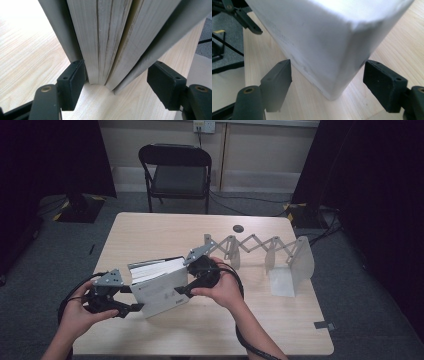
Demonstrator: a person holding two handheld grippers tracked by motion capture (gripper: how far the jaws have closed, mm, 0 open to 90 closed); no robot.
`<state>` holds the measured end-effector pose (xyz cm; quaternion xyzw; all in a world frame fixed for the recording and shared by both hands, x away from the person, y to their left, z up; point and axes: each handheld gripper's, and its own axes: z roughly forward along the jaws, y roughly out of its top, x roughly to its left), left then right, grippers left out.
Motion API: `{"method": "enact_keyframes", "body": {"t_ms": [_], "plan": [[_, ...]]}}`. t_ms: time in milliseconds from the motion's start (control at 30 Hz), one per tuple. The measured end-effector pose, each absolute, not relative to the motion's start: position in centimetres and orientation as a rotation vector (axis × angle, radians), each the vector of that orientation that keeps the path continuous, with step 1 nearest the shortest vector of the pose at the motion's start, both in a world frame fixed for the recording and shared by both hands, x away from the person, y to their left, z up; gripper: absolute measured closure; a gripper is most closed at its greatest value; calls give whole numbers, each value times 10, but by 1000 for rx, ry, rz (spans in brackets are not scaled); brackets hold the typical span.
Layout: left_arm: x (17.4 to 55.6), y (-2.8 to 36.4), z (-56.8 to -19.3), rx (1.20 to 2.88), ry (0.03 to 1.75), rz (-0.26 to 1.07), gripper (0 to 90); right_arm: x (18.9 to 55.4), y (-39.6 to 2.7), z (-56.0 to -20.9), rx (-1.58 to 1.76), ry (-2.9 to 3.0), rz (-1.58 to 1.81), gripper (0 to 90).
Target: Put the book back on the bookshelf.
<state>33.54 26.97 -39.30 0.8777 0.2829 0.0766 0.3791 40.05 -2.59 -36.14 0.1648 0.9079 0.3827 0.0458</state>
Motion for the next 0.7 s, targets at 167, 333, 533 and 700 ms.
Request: {"method": "enact_keyframes", "body": {"t_ms": [167,333,533,700], "plan": [[337,270,-395,2241,740,190,311,405,-20,-359,456,2770,1183,231],[337,272,-396,2239,747,199,312,405,-15,-360,404,2766,1156,267],[338,274,-396,2227,769,217,313,401,-12,-353,332,2805,1042,353],[340,273,-397,2224,786,221,319,395,-15,-349,313,2844,1004,469]]}}
